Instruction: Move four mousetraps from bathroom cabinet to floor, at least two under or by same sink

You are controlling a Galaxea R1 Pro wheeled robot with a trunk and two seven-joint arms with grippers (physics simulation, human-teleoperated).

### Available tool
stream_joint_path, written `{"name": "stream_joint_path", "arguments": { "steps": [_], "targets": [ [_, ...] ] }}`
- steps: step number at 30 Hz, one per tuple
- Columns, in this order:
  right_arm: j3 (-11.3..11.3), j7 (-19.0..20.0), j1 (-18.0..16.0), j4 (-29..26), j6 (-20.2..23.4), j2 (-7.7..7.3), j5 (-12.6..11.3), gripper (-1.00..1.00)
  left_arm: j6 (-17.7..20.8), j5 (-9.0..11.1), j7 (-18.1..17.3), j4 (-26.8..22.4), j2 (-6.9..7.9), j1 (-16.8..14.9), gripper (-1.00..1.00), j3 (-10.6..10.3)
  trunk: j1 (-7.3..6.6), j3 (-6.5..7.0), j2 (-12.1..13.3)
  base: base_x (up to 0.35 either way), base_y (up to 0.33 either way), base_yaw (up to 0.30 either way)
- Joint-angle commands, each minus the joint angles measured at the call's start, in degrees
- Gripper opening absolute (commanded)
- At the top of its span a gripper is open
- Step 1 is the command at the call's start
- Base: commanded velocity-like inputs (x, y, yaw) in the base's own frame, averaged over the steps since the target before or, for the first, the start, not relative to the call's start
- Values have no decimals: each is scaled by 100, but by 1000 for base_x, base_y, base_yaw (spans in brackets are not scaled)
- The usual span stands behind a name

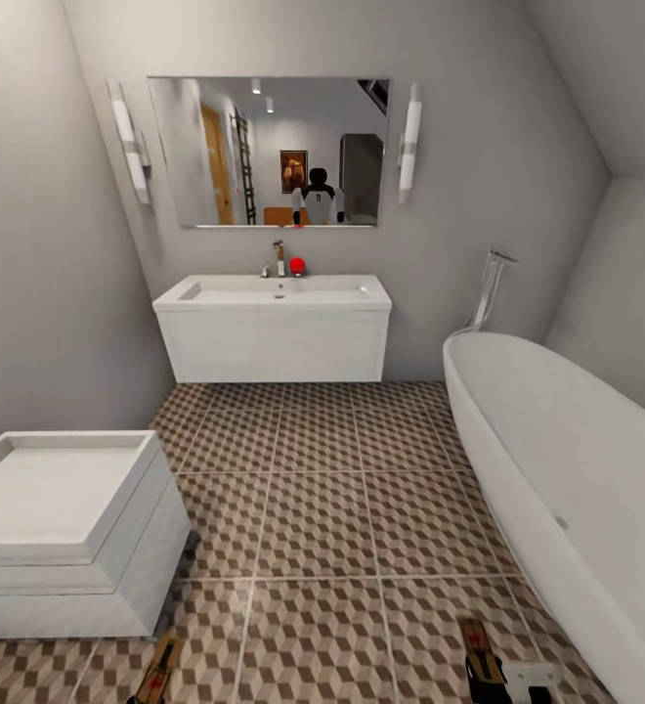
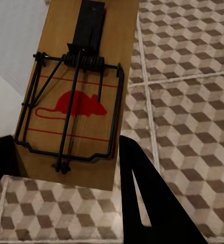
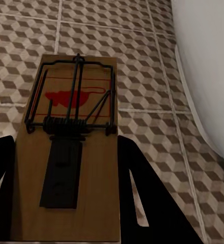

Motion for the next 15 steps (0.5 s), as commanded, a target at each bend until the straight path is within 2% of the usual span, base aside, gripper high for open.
{"name": "stream_joint_path", "arguments": {
  "steps": [1, 15],
  "targets": [
    [-13, -16, -5, 4, -18, 2, 44, -100, -22, 13, 41, 17, -5, -7, -100, -48, 2, -5, -2, 242, 0, 0],
    [-13, -15, -4, 4, -18, 2, 46, -100, -22, 13, 43, 17, -12, -7, -100, -51, 2, -5, -2, 242, 0, 0]
  ]
}}
